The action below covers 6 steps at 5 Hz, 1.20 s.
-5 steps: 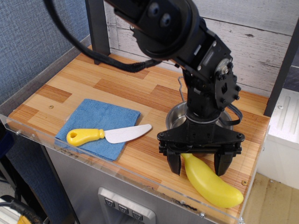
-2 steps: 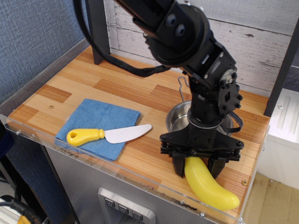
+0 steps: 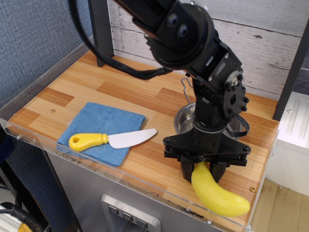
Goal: Move the banana to the top left corner of the table.
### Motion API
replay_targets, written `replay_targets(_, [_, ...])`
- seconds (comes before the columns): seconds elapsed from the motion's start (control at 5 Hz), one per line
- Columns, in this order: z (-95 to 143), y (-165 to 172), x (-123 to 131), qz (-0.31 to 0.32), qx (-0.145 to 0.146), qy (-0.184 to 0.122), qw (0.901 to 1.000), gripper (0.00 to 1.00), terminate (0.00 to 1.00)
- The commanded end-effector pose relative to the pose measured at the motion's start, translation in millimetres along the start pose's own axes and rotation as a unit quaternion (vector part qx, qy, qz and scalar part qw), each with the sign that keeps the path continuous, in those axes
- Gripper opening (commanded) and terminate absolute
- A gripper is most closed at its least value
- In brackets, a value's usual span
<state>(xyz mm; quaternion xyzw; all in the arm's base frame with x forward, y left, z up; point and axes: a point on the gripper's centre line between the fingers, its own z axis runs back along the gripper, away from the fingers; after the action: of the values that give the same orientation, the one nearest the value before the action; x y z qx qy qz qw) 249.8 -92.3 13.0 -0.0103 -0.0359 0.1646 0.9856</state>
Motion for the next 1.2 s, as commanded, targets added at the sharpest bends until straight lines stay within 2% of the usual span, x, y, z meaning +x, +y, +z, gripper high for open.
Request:
replay_targets(0.0, [36.5,-6.9,4.7,-0.028,-0.036,-0.031,0.9985,0.0,0.0])
replay_targets(0.2, [54.4,-6.4,7.0,-0.048,-0.043,-0.049,0.9967,0.0,0.0])
replay_targets(0.4, [84.8,-5.4,11.7,-0.081,-0.067,-0.074,0.9917,0.0,0.0])
replay_targets(0.8, [141.4,24.1,23.1,-0.117,-0.055,-0.102,0.9863,0.0,0.0])
replay_targets(1.0, [163.6,54.0,39.4,-0.133,-0.033,-0.118,0.9835,0.0,0.0])
